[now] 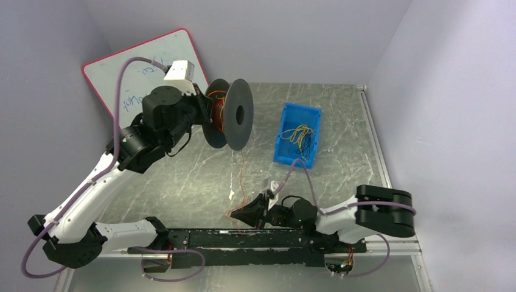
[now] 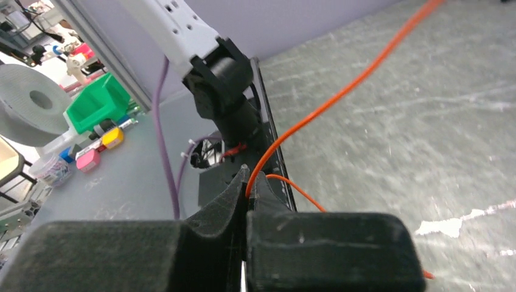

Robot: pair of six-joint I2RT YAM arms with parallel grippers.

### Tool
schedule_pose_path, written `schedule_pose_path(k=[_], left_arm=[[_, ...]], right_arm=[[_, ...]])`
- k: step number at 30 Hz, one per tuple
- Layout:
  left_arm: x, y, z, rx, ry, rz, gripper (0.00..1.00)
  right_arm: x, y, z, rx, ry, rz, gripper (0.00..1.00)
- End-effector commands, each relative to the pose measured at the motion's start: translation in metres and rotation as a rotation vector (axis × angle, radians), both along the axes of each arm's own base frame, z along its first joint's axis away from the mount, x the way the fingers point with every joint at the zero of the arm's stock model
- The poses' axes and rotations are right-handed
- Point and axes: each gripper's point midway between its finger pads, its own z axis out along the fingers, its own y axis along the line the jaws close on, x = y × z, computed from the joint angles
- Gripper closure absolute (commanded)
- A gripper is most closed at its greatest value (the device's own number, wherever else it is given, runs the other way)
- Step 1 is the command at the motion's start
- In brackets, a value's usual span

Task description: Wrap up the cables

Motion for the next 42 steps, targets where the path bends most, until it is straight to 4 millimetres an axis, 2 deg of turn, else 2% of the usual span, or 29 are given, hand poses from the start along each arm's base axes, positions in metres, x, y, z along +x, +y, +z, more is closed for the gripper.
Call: schedule_pose_path(k=[1, 8, 16, 17, 25, 34, 35, 37, 42], left_arm=[[0.023, 0.015, 0.003, -0.011, -0.055, 0.153, 0.93], [0.032, 0.023, -0.045, 0.094, 0.011, 0.227, 0.93], [0.027, 0.029, -0.096, 0.191, 0.082, 0.264, 0.93], [0.025, 0.029, -0.101, 0.204, 0.088, 0.267, 0.93], [0.009, 0.025, -0.129, 0.287, 0.122, 0.263, 0.93], [-0.011, 0.013, -0.147, 0.347, 0.133, 0.186, 0.93], [-0.013, 0.011, -0.148, 0.353, 0.133, 0.176, 0.93], [-0.017, 0.008, -0.151, 0.371, 0.130, 0.159, 0.93], [-0.026, -0.005, -0.159, 0.408, 0.134, 0.092, 0.93]], right_arm=[[0.000, 0.009, 0.003, -0.108, -0.099, -0.063, 1.00], [0.003, 0.011, 0.035, -0.207, -0.148, -0.119, 1.00], [0.015, 0.009, 0.058, -0.345, -0.172, -0.174, 1.00], [0.017, 0.011, 0.067, -0.353, -0.179, -0.182, 1.00], [0.036, 0.004, 0.087, -0.513, -0.251, -0.260, 1.00], [0.069, -0.025, 0.129, -0.569, -0.344, -0.358, 1.00], [0.073, -0.027, 0.127, -0.593, -0.353, -0.358, 1.00], [0.084, -0.029, 0.139, -0.611, -0.363, -0.369, 1.00], [0.115, -0.038, 0.142, -0.665, -0.397, -0.419, 1.00]])
